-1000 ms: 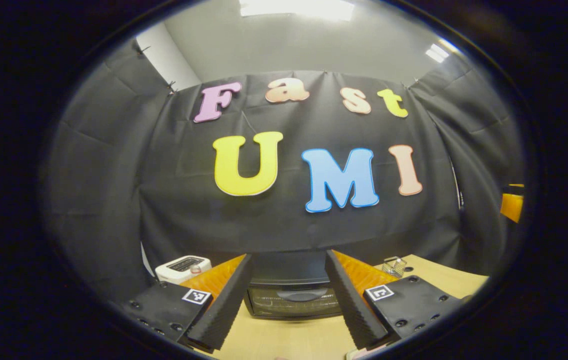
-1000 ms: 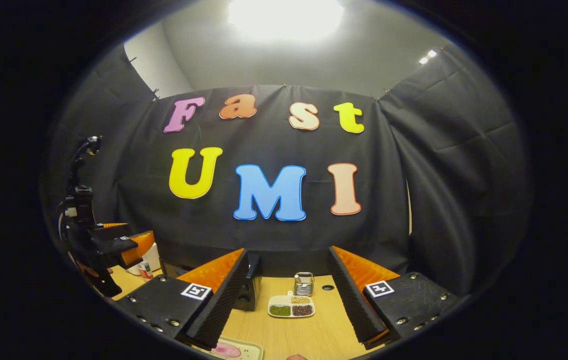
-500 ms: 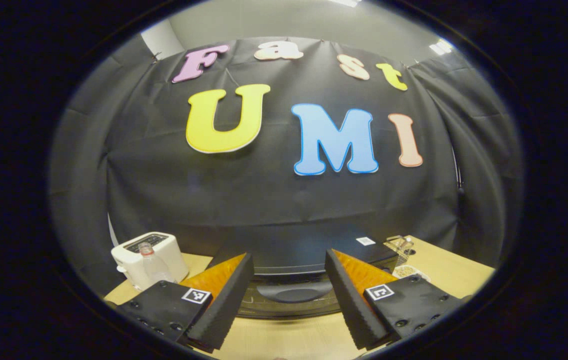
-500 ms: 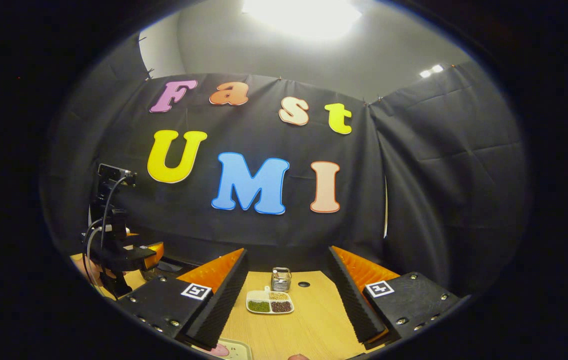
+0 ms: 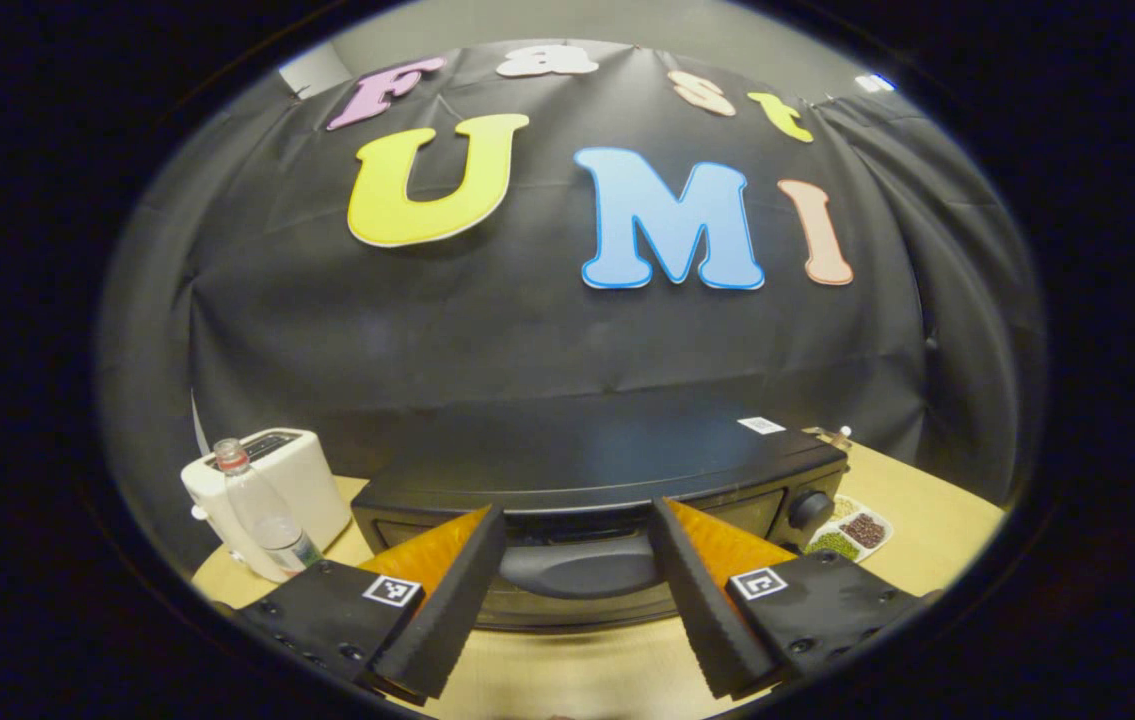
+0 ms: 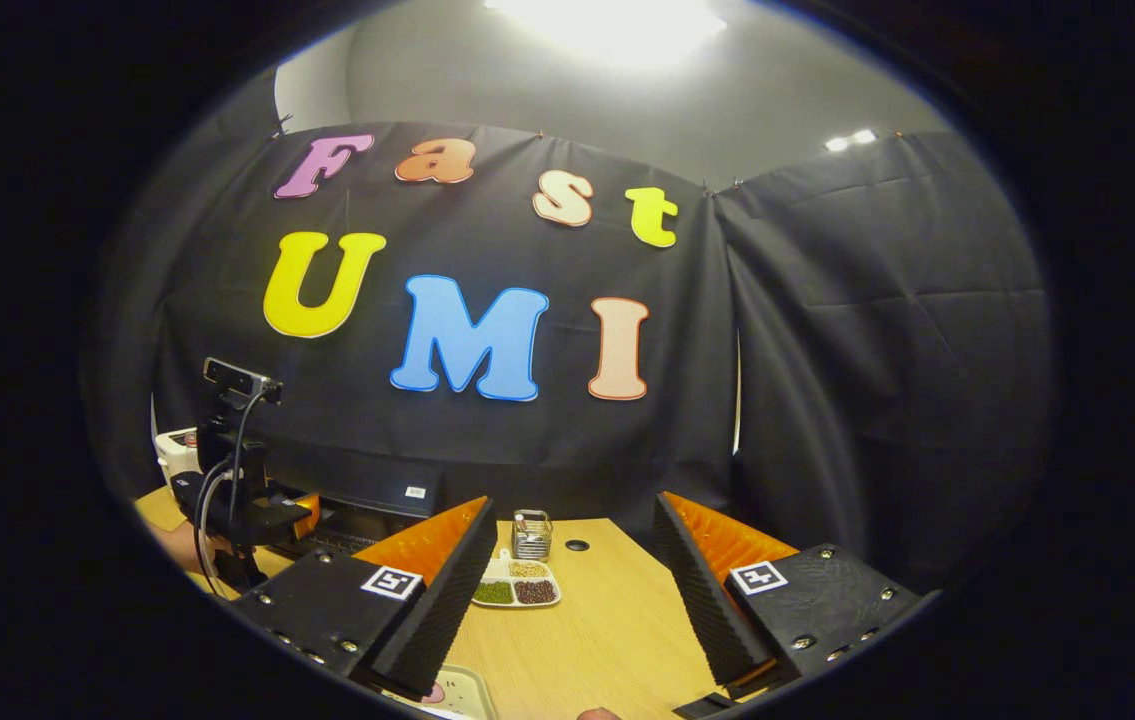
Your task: Open the electric oven with the left hand, put the food in, and close the electric oven.
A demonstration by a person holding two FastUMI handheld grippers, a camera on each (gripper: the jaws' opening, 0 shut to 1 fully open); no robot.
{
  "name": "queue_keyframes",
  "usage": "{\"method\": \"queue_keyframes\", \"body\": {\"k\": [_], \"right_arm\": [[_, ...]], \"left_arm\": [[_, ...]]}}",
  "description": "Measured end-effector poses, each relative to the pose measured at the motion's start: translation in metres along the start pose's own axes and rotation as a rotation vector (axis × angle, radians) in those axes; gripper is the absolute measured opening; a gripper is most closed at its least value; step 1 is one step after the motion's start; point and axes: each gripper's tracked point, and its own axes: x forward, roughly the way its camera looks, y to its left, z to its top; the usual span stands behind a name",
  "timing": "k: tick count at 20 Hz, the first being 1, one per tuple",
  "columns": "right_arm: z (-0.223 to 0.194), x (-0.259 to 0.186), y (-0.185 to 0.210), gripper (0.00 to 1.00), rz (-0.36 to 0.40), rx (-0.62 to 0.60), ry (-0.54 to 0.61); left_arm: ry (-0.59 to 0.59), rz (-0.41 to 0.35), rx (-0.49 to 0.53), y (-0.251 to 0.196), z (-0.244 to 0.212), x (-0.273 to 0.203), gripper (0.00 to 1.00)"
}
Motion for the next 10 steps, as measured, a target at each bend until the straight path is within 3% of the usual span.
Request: {"method": "queue_keyframes", "body": {"k": [1, 3, 4, 10], "right_arm": [[0.000, 0.000, -0.001, 0.96, -0.003, 0.004, 0.001], [0.001, 0.000, -0.004, 0.96, -0.004, 0.007, 0.002], [0.000, -0.001, -0.005, 0.96, -0.002, 0.008, 0.003], [-0.004, -0.001, -0.001, 0.96, 0.048, 0.022, 0.013]], "left_arm": [[-0.014, 0.003, 0.002, 0.000, 0.003, -0.002, 1.00], [-0.014, 0.006, 0.001, -0.001, 0.000, -0.007, 0.91], [-0.013, 0.006, -0.001, -0.001, -0.002, -0.011, 1.00], [0.008, 0.014, -0.002, -0.007, -0.020, -0.047, 0.98]]}}
